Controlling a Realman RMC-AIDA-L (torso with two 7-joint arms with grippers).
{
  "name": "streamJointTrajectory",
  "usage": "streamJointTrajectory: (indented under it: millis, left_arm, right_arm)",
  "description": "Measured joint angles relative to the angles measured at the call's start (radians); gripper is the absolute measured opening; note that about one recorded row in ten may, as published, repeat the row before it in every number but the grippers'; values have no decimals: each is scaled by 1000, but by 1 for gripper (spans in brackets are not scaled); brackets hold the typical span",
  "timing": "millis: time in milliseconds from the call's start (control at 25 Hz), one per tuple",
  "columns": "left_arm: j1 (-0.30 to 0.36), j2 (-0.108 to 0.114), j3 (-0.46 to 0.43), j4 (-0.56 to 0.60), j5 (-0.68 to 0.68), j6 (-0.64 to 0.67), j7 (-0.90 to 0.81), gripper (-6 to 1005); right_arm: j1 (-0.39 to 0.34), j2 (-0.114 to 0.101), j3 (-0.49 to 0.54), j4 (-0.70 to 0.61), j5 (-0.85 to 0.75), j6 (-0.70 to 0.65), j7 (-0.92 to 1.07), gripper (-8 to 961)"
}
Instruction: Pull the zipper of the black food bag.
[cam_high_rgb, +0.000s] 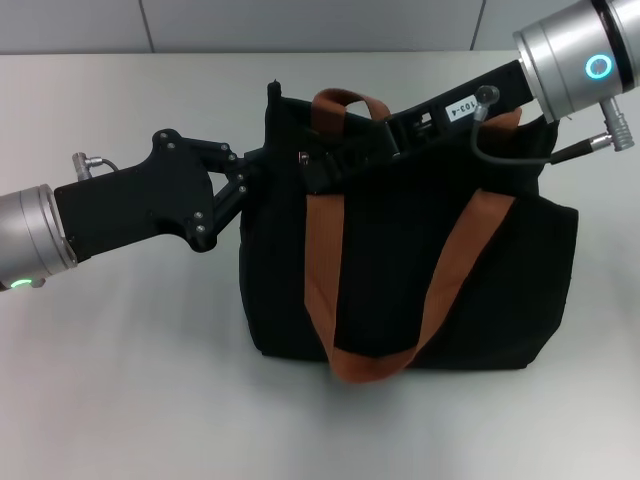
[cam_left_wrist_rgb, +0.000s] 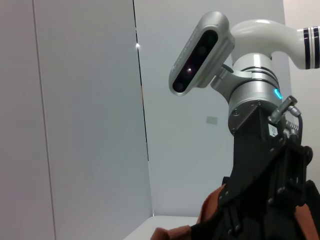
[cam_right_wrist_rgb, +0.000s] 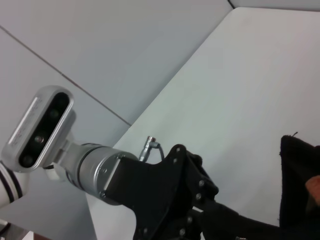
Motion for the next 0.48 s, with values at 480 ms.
streamJointTrajectory:
  millis: [480]
  left_arm:
    - [-18, -1, 7, -1, -9, -5, -10, 23]
  right_arm:
    - [-2, 8, 2, -2, 3, 5, 8, 314]
